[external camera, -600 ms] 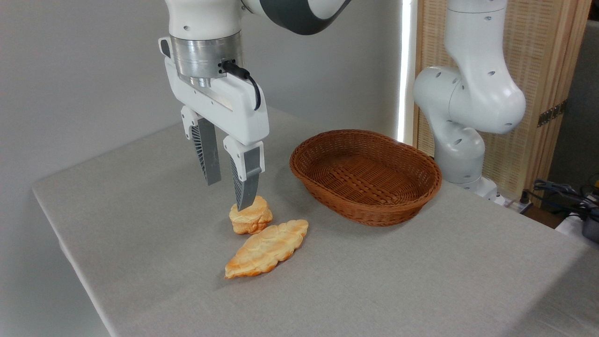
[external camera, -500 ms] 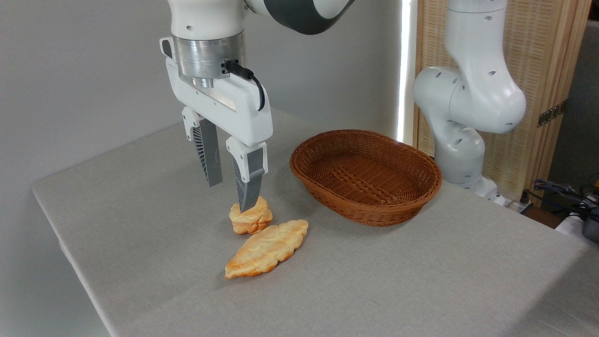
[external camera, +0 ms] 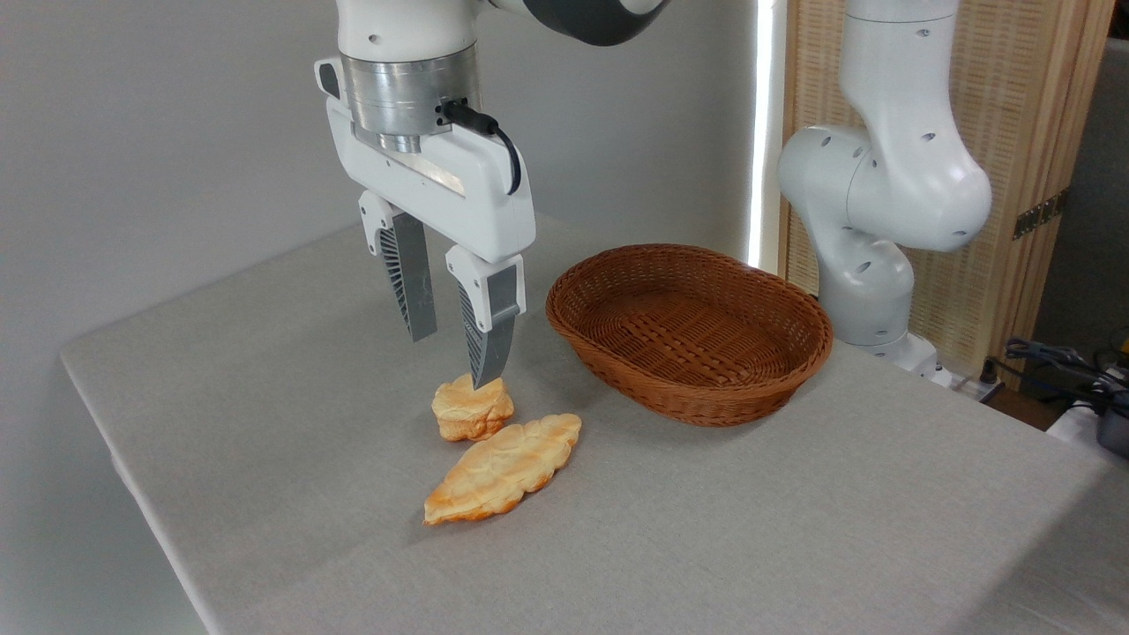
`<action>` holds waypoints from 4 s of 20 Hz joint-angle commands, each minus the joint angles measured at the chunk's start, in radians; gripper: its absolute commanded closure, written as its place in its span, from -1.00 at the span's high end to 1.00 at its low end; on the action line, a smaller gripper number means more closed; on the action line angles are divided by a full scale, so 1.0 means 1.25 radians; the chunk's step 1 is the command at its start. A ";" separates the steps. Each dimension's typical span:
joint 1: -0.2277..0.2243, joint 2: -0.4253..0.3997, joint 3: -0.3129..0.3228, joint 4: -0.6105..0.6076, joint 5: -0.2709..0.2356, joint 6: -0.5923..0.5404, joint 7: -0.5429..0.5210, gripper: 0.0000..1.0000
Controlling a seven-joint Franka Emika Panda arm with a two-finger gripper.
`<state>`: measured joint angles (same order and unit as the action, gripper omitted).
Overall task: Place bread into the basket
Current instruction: 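Lower the open gripper toward the small round bread roll, then close the gripper on the small round bread roll, then lift the roll and carry it over the wicker basket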
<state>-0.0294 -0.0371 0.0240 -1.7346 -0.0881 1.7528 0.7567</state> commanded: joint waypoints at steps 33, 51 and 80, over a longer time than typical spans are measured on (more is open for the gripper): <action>-0.143 0.071 -0.032 -0.219 -0.029 0.188 0.138 1.00; -0.143 0.060 -0.025 -0.215 -0.034 0.177 0.167 0.02; -0.173 -0.190 -0.018 -0.325 -0.076 -0.220 -0.049 0.81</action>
<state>-0.2148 -0.2627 -0.0068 -2.0769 -0.1705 1.4857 0.7002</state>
